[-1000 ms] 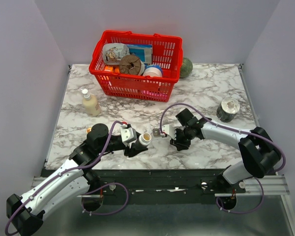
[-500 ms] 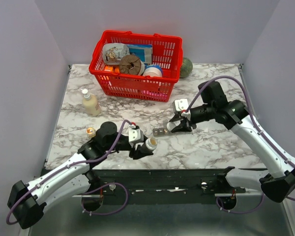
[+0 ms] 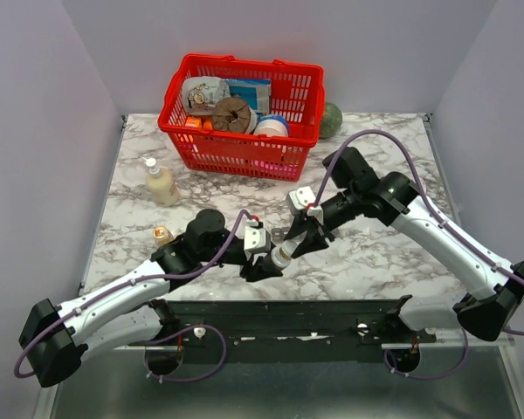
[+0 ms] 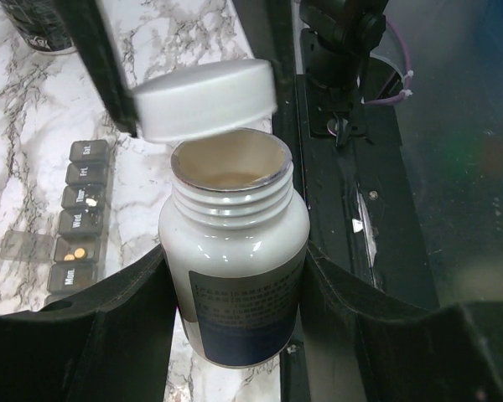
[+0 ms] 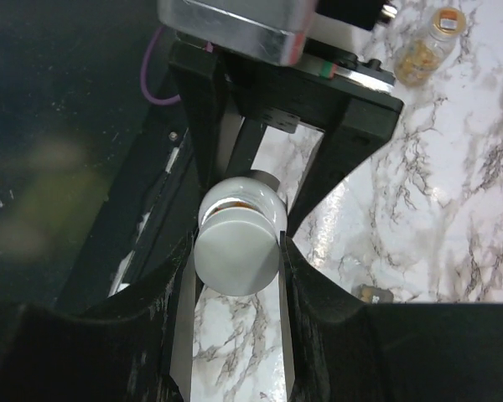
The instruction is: Sort the pills into containers
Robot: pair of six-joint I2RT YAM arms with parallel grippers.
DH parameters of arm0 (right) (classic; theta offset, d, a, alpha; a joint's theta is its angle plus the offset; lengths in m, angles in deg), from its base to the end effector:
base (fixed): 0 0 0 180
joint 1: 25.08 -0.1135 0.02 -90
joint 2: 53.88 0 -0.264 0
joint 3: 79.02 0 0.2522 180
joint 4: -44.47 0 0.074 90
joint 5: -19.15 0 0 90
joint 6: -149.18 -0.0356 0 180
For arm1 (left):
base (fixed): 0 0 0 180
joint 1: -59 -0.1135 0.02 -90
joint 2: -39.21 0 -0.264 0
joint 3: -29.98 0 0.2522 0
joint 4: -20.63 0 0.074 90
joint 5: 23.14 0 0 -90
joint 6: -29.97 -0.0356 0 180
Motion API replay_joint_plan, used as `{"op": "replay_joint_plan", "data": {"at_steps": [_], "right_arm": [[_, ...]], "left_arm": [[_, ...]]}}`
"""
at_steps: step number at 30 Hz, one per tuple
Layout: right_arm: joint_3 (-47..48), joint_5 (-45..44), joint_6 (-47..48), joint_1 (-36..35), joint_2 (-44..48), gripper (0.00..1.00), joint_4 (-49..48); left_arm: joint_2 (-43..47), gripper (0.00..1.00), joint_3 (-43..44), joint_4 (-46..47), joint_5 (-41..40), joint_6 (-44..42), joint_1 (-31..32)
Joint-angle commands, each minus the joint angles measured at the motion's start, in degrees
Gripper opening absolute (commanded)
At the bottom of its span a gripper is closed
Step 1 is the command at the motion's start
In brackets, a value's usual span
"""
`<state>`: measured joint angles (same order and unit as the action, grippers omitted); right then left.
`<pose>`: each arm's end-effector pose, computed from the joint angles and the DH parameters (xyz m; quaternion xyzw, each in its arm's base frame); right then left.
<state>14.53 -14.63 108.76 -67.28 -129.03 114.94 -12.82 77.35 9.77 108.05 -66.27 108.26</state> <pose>0.1648 0.1894 0.3743 -0.7055 0.4707 0.4262 0.3147 0.1167 -0.1714 0.2742 0.5354 0.5604 -0.4682 0.4243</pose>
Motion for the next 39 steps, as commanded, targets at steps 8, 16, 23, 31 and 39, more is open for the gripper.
{"op": "replay_joint_plan", "data": {"at_steps": [8, 16, 23, 31, 39], "right_arm": [[0.5, -3.6, 0.3, -3.1, -2.0, 0.26, 1.3], [0.2, -4.8, 0.1, -4.0, -2.4, 0.26, 0.8], [-0.2, -5.4, 1.0, -5.2, -2.0, 0.26, 1.1], [-1.3, -8.1, 0.9, -5.8, -1.3, 0.26, -0.4], [-3.4, -10.5, -0.4, -6.4, -0.5, 0.26, -3.5]], "left_arm": [[-0.5, 0.0, 3.0, -1.4, -0.8, -0.3, 0.4], [0.1, 0.0, 3.0, -1.5, -1.3, 0.3, 0.4], [-0.6, 0.0, 3.7, -1.7, -2.0, 2.5, 0.4], [0.1, 0.0, 3.5, -0.9, -2.6, 5.5, 0.3], [1.0, 0.0, 2.5, 4.5, -1.7, 11.2, 0.2]]}}
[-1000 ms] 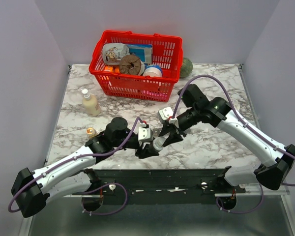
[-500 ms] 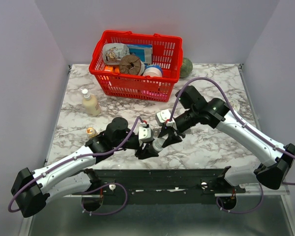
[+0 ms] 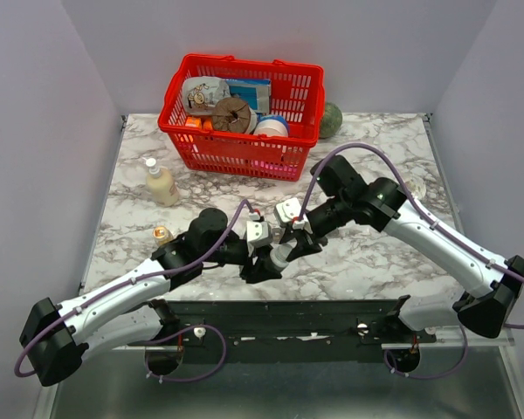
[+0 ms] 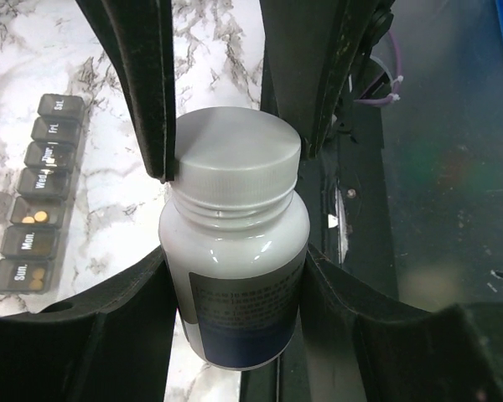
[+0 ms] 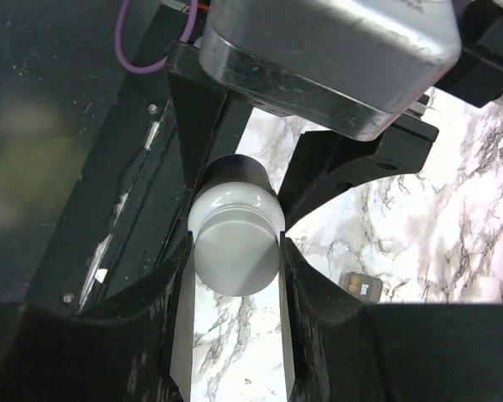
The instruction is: Sort the pills into containers
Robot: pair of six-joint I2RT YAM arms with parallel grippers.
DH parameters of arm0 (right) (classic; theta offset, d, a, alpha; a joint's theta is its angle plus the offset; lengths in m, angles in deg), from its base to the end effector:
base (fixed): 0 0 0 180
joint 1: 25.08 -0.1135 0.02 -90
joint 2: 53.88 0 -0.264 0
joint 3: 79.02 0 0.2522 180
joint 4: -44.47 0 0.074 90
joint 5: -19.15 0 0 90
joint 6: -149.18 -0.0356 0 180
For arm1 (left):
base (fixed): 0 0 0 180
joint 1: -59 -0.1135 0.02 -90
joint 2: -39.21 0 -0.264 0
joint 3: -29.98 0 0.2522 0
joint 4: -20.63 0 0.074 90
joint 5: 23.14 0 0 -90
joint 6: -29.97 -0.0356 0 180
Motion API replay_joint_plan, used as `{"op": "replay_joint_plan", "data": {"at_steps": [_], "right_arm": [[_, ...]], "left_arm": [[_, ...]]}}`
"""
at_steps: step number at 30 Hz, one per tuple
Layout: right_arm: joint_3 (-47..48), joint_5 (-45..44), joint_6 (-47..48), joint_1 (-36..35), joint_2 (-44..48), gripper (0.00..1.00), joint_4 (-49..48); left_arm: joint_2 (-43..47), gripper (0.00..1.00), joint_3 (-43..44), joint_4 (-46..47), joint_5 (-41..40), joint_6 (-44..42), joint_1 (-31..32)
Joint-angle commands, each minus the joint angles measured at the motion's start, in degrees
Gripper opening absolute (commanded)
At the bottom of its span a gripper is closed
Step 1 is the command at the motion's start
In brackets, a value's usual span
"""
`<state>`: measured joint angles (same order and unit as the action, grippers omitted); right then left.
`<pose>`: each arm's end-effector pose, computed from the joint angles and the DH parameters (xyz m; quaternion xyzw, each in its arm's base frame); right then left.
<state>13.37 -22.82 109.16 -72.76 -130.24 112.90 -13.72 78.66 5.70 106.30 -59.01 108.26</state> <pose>0.1554 0.2099 0.3622 -0.7373 0.4705 0.3793 0.3020 0.1188 -0.1725 0.2721 0.4920 0.6203 -0.4807 0.3769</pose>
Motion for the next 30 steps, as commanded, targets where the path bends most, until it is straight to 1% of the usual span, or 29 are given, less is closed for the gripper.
{"op": "replay_joint_plan", "data": {"at_steps": [1, 4, 8, 10, 13, 22, 25, 27, 29, 30], "right_arm": [[-2.3, -2.6, -1.2, -0.9, 0.6, 0.26, -2.0], [-2.3, -2.6, -1.1, -1.0, 0.1, 0.26, -1.5], [-1.6, 1.3, -2.2, -1.0, -1.3, 0.26, -0.1], [-1.3, 3.6, -2.5, -0.9, -2.4, 0.26, 1.0], [-1.9, 3.9, -3.8, -1.0, -2.7, 0.26, 0.1], [-0.9, 5.1, -6.1, -0.9, -3.4, 0.26, -0.4], [-1.8, 3.2, -8.6, -1.0, -3.4, 0.26, -2.8], [-3.0, 1.9, -10.6, -0.9, -2.6, 0.26, -5.1], [-4.6, 0.8, -13.0, -0.9, -2.0, 0.26, -8.1], [-5.1, -0.1, -13.7, -1.0, -1.6, 0.26, -9.1]], "left_arm": [[2.1, 0.0, 1.0, 9.2, 0.2, 4.4, 0.2], [2.8, 0.0, 0.9, 10.3, 0.2, 5.3, 0.2], [4.5, 0.0, 0.3, 9.6, -1.1, 1.8, 0.2], [5.2, 0.0, 0.4, 8.5, -2.2, -2.2, 0.2], [6.2, 0.0, 0.9, 6.9, -3.6, -5.0, 0.2], [6.4, 0.0, 0.7, 6.3, -5.2, -7.9, 0.2], [6.8, 0.0, 1.0, 6.2, -6.4, -7.4, 0.2], [7.2, 0.0, 1.1, 6.9, -7.5, -5.5, 0.2], [8.2, 0.0, 0.3, 10.0, -9.0, -3.8, 0.2], [8.5, 0.0, -0.2, 11.6, -9.4, -1.3, 0.2]]}}
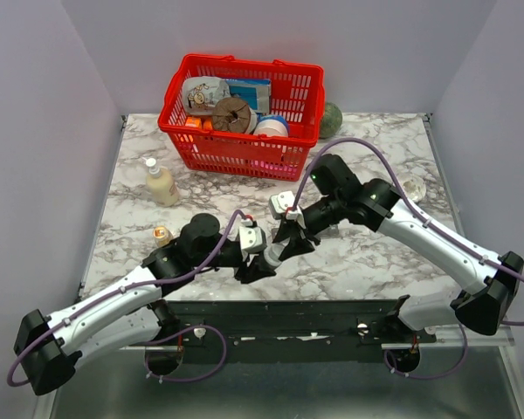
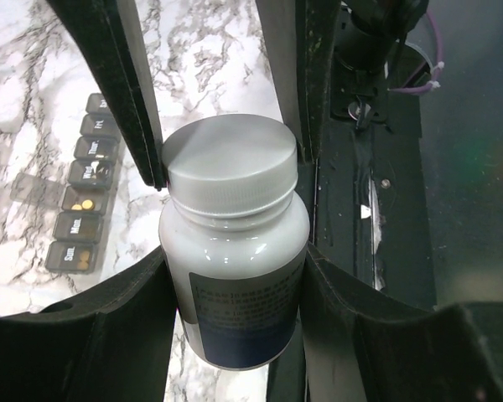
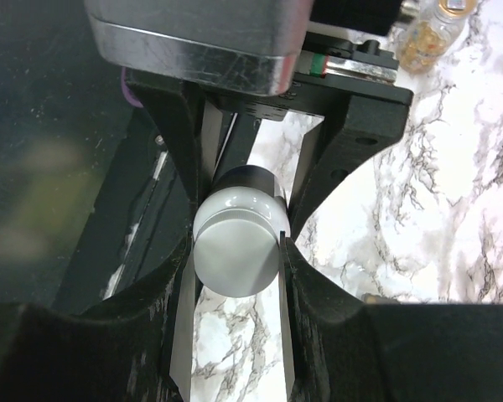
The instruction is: Sort the pills into containers
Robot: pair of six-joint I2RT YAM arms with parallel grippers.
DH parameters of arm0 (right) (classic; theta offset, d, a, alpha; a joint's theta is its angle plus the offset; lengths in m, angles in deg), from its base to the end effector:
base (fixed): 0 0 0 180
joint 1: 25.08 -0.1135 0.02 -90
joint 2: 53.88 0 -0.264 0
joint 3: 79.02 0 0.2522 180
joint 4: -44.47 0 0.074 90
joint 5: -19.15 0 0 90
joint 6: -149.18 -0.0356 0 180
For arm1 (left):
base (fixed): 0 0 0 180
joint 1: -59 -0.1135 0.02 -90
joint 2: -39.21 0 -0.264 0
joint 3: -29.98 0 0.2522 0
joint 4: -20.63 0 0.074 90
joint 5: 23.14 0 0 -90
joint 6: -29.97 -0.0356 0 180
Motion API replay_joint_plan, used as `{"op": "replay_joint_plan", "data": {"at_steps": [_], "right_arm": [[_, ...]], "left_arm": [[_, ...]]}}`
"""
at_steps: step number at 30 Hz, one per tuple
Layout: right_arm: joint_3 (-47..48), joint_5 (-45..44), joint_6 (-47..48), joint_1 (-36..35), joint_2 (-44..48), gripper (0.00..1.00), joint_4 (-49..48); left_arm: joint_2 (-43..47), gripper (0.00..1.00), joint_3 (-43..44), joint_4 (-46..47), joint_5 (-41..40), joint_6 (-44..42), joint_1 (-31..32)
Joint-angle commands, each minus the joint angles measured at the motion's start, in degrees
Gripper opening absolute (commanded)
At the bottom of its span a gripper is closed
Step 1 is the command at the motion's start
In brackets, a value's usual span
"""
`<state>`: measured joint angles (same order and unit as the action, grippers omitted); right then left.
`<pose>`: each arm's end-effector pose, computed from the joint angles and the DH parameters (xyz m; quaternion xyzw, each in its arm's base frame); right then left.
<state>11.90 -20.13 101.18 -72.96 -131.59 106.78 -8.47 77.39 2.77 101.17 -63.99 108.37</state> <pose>0.1623 0.2206 0.3561 -0.7040 0.4936 0.4170 0.2947 0.1103 -0.1593 0.2753 0.5019 0.6137 -0.4368 0.4251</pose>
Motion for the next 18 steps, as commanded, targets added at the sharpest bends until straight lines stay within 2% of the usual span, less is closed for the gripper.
{"op": "replay_joint_plan", "data": {"at_steps": [1, 4, 7, 15, 18], "right_arm": [[-4.4, -3.1, -6.6, -0.7, -0.1, 0.26, -4.1], [-4.8, -2.9, -8.3, -0.7, -0.2, 0.26, -5.5], [-4.7, -2.7, -10.1, -0.7, -0.9, 0.26, -6.3], [-3.9, -2.3, -13.7, -0.7, -3.5, 0.25, -6.5], [-4.7, -2.6, -18.7, -0.6, -4.0, 0.25, -8.8]], "left_arm": [[3.6, 0.0, 0.5, 16.0, -4.7, 3.8, 0.1], [4.9, 0.0, -1.2, 20.5, -6.6, 8.3, 0.1], [5.2, 0.0, -1.2, 21.3, -8.3, 9.2, 0.1], [5.1, 0.0, 0.5, 17.3, -12.8, 6.4, 0.1], [5.7, 0.0, 0.5, 16.7, -16.1, 5.0, 0.1]]}}
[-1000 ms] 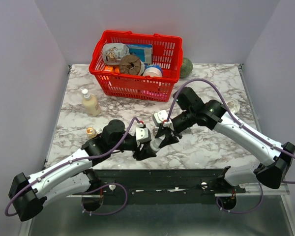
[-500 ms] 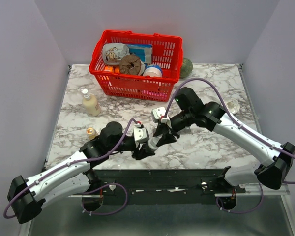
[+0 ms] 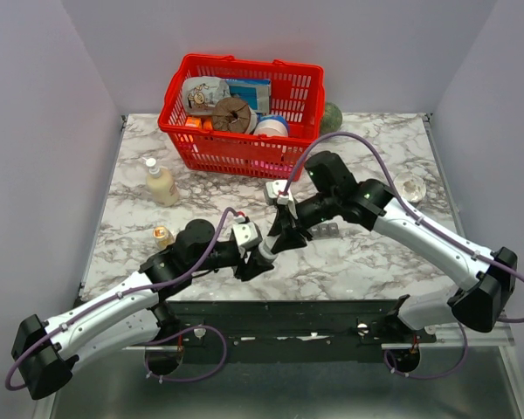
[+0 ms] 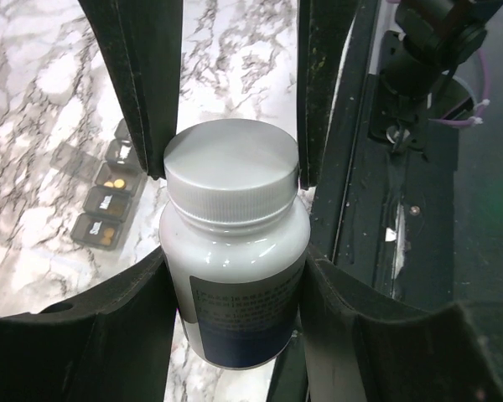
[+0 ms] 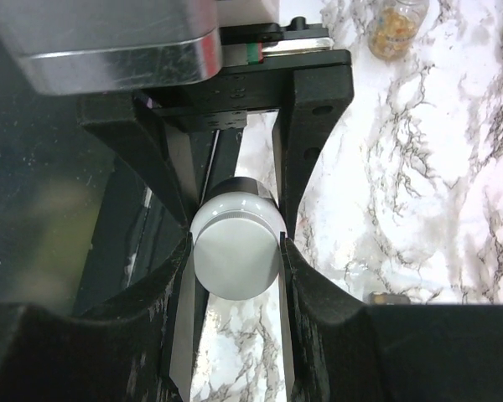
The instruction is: Sort the pills into containers
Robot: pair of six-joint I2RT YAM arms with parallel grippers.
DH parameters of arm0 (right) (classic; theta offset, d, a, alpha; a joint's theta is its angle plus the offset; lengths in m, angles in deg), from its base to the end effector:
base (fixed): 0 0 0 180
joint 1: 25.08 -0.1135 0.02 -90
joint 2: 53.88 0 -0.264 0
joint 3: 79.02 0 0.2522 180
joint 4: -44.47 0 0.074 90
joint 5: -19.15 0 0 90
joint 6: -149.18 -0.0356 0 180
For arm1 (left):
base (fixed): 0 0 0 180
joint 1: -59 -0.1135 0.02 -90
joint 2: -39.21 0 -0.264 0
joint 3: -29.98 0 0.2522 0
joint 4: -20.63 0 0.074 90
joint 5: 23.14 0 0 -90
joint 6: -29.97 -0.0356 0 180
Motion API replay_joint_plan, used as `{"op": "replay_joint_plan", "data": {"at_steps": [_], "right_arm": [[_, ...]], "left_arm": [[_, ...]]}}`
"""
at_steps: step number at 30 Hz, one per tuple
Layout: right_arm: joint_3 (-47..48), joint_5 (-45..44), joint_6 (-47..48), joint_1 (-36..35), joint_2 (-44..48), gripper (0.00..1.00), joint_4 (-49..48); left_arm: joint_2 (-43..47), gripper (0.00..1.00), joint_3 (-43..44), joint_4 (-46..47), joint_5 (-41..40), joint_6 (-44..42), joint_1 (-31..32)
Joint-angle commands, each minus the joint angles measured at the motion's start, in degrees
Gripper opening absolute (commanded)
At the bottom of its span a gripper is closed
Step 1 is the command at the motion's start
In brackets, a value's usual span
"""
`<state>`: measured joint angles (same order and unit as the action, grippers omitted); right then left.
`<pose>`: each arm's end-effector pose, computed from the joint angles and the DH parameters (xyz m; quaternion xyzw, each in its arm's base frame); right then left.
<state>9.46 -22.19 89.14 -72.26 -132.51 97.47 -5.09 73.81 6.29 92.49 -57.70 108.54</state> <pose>0.1759 0.2291 0.3488 -0.6493 0.5516 0.4280 0.3016 0.1089 -0.1514 0.2687 0.4334 0.6538 -0.4182 0.4581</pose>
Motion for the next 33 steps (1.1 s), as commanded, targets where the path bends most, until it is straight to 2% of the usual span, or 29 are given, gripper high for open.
{"op": "replay_joint_plan", "data": {"at_steps": [1, 6, 10, 14, 17, 20, 21, 24, 31, 33], "right_arm": [[-2.8, -0.5, -7.9, -1.4, -3.2, 0.25, -0.8], [-4.8, -5.6, -20.0, -1.3, -3.9, 0.26, -6.6], [-4.7, -15.2, -27.9, -1.2, -5.6, 0.25, -10.1], [-3.0, -14.7, -29.9, -1.2, -7.7, 0.24, -10.2], [-1.9, -10.8, -29.7, -1.1, -8.5, 0.32, -10.2], [-1.2, -8.1, -28.5, -1.0, -7.9, 0.51, -10.1], [-0.9, -7.3, -28.0, -0.7, -7.4, 0.63, -10.1], [1.7, -5.1, -26.4, 0.8, -6.0, 0.81, -9.2], [6.8, 5.0, -19.7, 6.3, -3.3, 1.0, -4.9], [7.7, 7.1, -15.1, 6.5, -2.2, 1.0, -2.7]], "left_arm": [[2.4, 0.0, 4.0, 13.1, -9.7, -1.4, -0.1], [3.9, 0.0, 3.0, 16.2, -19.4, -2.0, -0.1], [3.6, 0.0, 2.3, 19.0, -27.2, -1.4, -0.1], [1.8, 0.0, 2.5, 19.0, -26.6, -2.1, -0.1], [1.4, 0.0, 1.5, 18.9, -22.9, -2.0, -0.1], [1.4, 0.0, 1.1, 16.4, -19.8, -3.7, -0.1], [1.3, 0.0, 1.1, 15.8, -19.2, -3.7, -0.1], [1.5, 0.0, 0.9, 13.3, -15.7, -3.6, -0.5], [2.6, 0.0, 0.0, 10.8, -8.0, -0.2, -2.3], [2.8, 0.0, 0.1, 9.8, -6.2, 0.2, -3.0]]}}
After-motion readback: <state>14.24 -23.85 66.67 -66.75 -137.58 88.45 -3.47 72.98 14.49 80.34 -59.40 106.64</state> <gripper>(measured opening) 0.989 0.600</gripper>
